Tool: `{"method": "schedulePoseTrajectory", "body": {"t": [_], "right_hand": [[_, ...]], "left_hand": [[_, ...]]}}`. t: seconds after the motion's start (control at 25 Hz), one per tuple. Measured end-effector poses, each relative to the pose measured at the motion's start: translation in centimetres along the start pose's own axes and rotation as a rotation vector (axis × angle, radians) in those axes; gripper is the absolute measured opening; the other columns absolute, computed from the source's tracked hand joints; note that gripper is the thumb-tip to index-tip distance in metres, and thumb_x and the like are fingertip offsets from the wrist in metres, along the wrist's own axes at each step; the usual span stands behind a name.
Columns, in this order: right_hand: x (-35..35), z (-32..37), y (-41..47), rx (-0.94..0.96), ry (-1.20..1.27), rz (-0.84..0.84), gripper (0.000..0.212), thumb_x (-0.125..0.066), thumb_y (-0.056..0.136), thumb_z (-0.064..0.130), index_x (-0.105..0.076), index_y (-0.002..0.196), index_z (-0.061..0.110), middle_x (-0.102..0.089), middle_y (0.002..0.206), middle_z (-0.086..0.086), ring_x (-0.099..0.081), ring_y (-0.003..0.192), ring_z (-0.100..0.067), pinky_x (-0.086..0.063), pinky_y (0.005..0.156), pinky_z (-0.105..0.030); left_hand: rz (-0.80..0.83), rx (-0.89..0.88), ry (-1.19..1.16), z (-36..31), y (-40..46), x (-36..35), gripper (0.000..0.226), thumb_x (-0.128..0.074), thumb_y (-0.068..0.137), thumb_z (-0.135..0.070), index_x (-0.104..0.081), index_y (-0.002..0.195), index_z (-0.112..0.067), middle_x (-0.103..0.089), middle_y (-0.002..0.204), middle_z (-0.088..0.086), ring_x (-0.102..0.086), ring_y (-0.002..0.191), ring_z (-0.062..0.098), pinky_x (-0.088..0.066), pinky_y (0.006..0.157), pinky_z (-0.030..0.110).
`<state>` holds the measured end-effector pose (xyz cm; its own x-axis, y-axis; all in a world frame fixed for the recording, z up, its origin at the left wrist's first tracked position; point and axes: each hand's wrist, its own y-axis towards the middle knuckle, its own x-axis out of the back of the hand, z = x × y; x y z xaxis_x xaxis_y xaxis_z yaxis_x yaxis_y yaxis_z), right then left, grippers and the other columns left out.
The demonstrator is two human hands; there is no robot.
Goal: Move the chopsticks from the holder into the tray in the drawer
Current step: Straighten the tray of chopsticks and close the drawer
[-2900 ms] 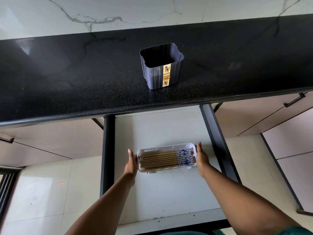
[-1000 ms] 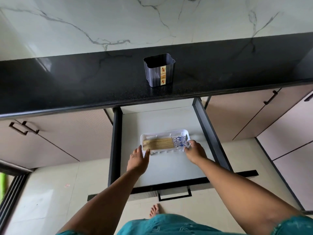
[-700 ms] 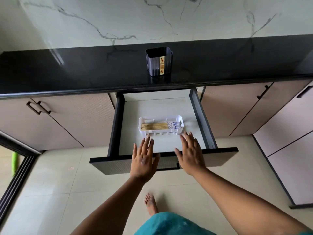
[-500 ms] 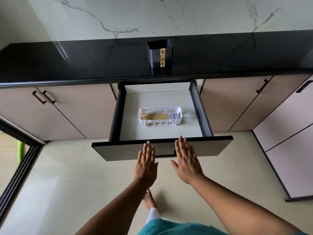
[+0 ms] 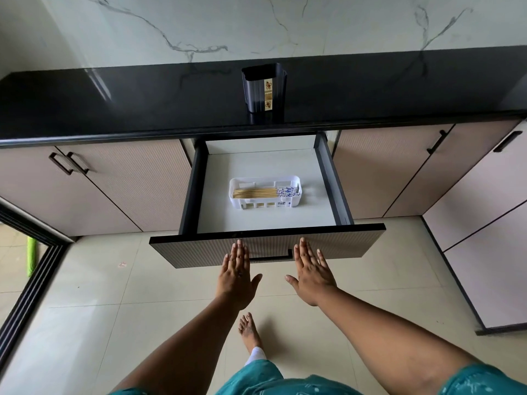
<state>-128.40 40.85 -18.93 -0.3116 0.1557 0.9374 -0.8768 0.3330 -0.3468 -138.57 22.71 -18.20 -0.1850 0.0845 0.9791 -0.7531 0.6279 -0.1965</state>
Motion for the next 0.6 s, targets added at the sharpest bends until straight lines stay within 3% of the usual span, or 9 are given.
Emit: {"method": "schedulePoseTrajectory", "body": {"t": [0.2, 0.4, 0.6], "right_hand": [[0.8, 0.0, 4.0, -0.042, 0.062, -0.015, 0.081, -0.022, 0.097, 0.056, 0.021, 0.149, 0.010, 0.039, 0.147, -0.007, 0.019, 0.148, -0.021, 0.014, 0.118, -0.039], [2.8, -0.1, 10.3, -0.096, 0.089, -0.069, 0.082, -0.025, 0.097, 0.055, 0.018, 0.150, 0.010, 0.037, 0.149, -0.007, 0.017, 0.149, -0.022, 0.011, 0.119, -0.039], [5.8, -0.4, 17.5, -0.157, 0.114, -0.117, 0.078, -0.027, 0.098, 0.050, 0.014, 0.152, 0.011, 0.026, 0.158, -0.008, 0.014, 0.150, -0.022, 0.006, 0.120, -0.040]], "left_hand": [[-0.002, -0.018, 0.005, 1.3, 4.0, 0.2, 0.079, -0.022, 0.096, -0.053, 0.013, 0.149, -0.006, 0.024, 0.156, 0.012, 0.017, 0.146, 0.028, 0.010, 0.118, 0.037], [-0.033, -0.085, 0.011, 3.3, 10.5, 1.5, 0.071, -0.023, 0.100, -0.043, 0.016, 0.147, -0.008, 0.027, 0.155, 0.010, 0.019, 0.146, 0.027, 0.030, 0.107, 0.032], [-0.020, -0.142, 0.028, 6.3, 18.3, 3.3, 0.077, -0.030, 0.098, -0.045, 0.019, 0.145, -0.008, 0.030, 0.152, 0.008, 0.018, 0.146, 0.027, 0.014, 0.116, 0.036]]}}
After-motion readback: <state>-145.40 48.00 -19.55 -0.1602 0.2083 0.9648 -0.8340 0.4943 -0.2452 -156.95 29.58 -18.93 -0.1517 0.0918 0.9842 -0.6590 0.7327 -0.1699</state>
